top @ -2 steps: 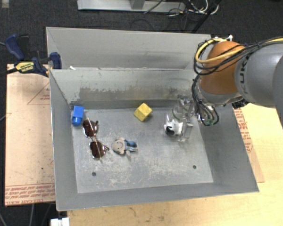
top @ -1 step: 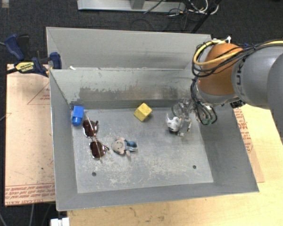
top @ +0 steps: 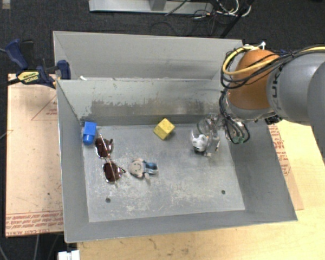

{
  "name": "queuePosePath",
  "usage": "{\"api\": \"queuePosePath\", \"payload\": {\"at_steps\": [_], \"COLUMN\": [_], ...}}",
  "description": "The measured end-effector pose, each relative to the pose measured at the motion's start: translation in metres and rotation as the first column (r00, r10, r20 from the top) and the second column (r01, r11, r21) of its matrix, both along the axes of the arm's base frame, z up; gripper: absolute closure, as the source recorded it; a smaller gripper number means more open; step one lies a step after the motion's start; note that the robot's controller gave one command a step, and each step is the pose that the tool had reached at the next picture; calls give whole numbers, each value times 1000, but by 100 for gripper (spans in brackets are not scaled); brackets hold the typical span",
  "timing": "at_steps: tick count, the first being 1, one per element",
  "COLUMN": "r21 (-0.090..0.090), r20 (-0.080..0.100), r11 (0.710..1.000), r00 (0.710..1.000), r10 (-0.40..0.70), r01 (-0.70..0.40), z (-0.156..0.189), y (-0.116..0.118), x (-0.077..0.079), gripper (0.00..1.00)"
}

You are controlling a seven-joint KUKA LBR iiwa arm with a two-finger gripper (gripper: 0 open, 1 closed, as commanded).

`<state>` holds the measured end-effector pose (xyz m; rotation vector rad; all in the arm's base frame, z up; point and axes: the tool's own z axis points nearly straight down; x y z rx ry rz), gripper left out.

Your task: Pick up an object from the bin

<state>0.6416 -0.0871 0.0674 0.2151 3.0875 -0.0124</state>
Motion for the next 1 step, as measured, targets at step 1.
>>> {"api": "queuePosePath", "payload": {"at_steps": [1], "r21": [2], "r20": [-6], "r11": [1000], "r00": [1000], "r10": [0], "r01": [0], "z": [2], "y": [0], "x": [1], "gripper": [100]}}
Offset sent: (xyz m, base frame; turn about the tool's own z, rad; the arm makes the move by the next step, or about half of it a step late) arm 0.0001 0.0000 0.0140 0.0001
